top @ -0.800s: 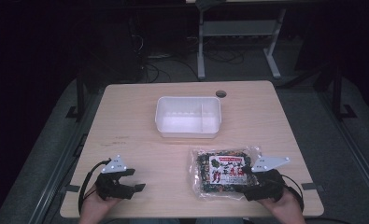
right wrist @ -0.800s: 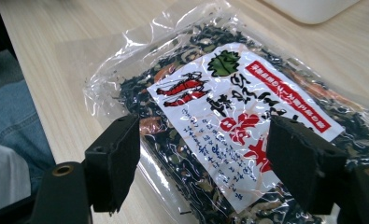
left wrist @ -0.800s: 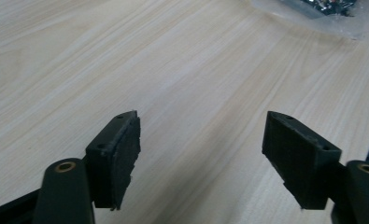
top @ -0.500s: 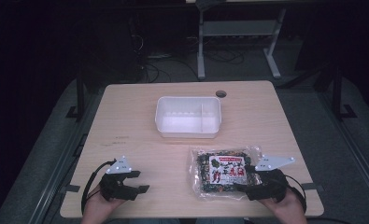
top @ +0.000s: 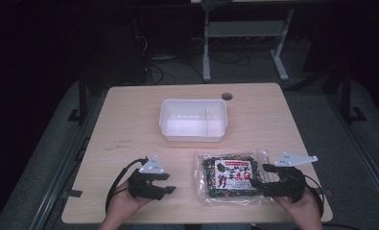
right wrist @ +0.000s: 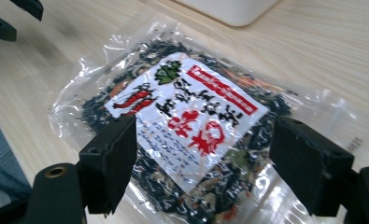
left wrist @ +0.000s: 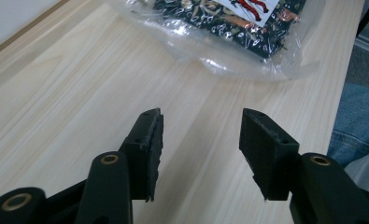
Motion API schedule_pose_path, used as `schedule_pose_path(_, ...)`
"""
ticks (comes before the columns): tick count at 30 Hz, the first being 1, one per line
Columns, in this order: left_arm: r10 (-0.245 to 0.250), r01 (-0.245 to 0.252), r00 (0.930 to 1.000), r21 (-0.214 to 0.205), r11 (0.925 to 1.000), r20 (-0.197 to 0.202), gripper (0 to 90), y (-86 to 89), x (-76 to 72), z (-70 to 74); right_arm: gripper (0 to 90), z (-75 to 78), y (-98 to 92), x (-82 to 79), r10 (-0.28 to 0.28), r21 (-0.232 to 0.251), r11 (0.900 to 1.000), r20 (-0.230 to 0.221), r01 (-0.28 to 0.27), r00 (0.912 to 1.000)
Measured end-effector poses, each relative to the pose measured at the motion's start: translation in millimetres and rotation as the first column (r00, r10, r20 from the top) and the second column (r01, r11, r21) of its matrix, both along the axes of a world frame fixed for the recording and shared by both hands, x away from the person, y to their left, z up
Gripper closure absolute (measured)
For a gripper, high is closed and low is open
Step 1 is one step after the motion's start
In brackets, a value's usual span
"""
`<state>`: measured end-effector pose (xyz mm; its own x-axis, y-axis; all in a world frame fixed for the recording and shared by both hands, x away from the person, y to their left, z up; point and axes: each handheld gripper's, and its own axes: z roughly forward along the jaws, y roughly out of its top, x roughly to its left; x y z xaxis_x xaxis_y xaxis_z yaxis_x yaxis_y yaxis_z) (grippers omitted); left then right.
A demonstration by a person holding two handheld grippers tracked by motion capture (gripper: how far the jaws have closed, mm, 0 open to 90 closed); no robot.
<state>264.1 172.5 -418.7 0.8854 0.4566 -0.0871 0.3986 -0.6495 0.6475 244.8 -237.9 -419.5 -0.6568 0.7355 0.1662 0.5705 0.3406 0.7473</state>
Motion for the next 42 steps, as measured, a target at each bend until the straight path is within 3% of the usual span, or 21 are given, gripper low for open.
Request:
schedule_pose_path(6,-0.05,0.051,0.9985,0.02,0.9985,-0.02,52.5,-30.1,14.7,1.8,23.4,-2.8,-10.8,2.9,-0.035,0.006,0.9994,-0.023,0.035,0.9991)
schedule_pose_path(12,-0.078,0.079,0.9969,0.036,0.9962,-0.012,57.0,-51.2,23.8,7.1,25.5,-7.4,-17.9,5.1,-0.066,0.005,0.9978,-0.047,0.066,0.9967)
schedule_pose_path(14,-0.091,0.091,0.9958,0.06,0.994,-0.005,62.1,-62.9,28.8,7.4,27.0,-10.4,-22.2,6.5,-0.086,0.003,0.9962,-0.069,0.087,0.9939)
schedule_pose_path(24,-0.092,0.096,0.9952,0.129,0.987,-0.033,79.5,-86.7,43.4,-7.6,34.5,-17.9,-37.3,9.0,-0.152,-0.02,0.9883,-0.134,0.151,0.9792)
schedule_pose_path(30,-0.089,0.094,0.9952,0.152,0.9839,-0.04,81.1,-92.8,46.3,-11.4,42.8,-20.2,-48.6,9.7,-0.201,0.013,0.978,-0.213,0.208,0.9562)
schedule_pose_path(33,-0.098,0.104,0.9943,0.182,0.9778,-0.042,81.1,-97.5,46.9,-16.4,45.9,-21.0,-53.6,7.7,-0.217,0.016,0.9736,-0.241,0.228,0.9458)
schedule_pose_path(37,-0.1,0.107,0.9941,0.2,0.974,-0.042,81.5,-100.7,46.2,-20.7,48.0,-24.9,-58.5,6.2,-0.231,0.021,0.9683,-0.301,0.249,0.9252)
schedule_pose_path(40,-0.099,0.107,0.994,0.199,0.9742,-0.047,81.5,-100.4,46.8,-20.7,48.6,-27.2,-60.3,6.1,-0.223,0.024,0.9696,-0.322,0.243,0.9202)
schedule_pose_path(42,-0.1,0.107,0.9939,0.208,0.9722,-0.047,81.5,-100.5,47.1,-21.8,49.1,-30.2,-61.6,6.7,-0.225,0.026,0.9678,-0.358,0.25,0.9064)
